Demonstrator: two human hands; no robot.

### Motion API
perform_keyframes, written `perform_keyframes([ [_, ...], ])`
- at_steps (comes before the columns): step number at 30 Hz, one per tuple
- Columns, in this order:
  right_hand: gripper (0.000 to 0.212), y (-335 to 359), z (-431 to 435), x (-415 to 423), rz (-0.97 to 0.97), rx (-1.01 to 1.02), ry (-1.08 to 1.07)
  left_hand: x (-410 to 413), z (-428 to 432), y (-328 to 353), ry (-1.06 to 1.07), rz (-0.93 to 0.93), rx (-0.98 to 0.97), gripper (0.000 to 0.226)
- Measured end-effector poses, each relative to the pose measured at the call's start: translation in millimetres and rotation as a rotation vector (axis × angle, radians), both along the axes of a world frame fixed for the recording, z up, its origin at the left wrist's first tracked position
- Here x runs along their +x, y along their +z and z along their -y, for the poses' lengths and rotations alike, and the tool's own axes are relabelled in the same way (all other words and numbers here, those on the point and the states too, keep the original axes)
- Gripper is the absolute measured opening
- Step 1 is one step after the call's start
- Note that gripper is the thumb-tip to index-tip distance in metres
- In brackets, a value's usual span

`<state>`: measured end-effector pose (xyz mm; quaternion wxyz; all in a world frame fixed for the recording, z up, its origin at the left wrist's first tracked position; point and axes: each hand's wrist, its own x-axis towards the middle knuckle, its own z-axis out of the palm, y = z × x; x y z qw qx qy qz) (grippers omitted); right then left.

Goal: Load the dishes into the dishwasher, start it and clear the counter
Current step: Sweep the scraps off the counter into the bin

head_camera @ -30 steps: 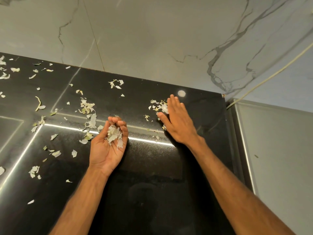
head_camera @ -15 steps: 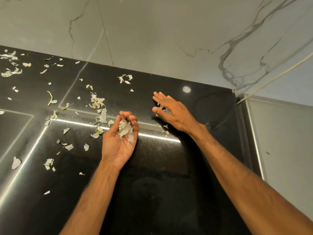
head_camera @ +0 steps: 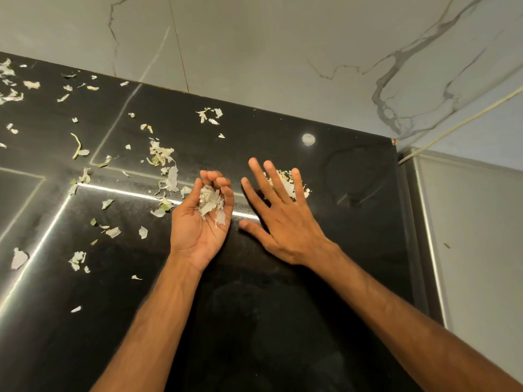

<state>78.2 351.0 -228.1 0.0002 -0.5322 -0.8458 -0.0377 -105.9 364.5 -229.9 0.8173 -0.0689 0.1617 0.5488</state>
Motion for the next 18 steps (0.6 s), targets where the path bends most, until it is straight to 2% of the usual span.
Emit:
perform_keyframes([
  [7,0.080,-1.9,-43.9,24.4,0.055,-0.029,-0.154,-0.4,0.7,1.1,-0.007,0.002,0.007,0.031],
  [10,0.085,6.6,-39.2,30.9,-0.069,0.007,-0.174,-0.6,0.6,0.9,-0.003,0.014,0.014,0.032],
  [13,0.109,8.8,-17.8,42.3,-0.251,0.026,-0.330,-0.5,0.5,0.1,-0.013,0.050,0.008,0.033],
  [16,0.135,-3.3,-4.6,52.2,-0.249,-0.074,-0.548,-0.7,-0.1,-1.4,-0.020,0.056,0.004,0.036],
  [18,0.140,-10.4,-9.5,51.0,-0.237,-0.121,-0.602,-0.4,-0.1,-1.8,-0.016,0.055,0.002,0.037],
])
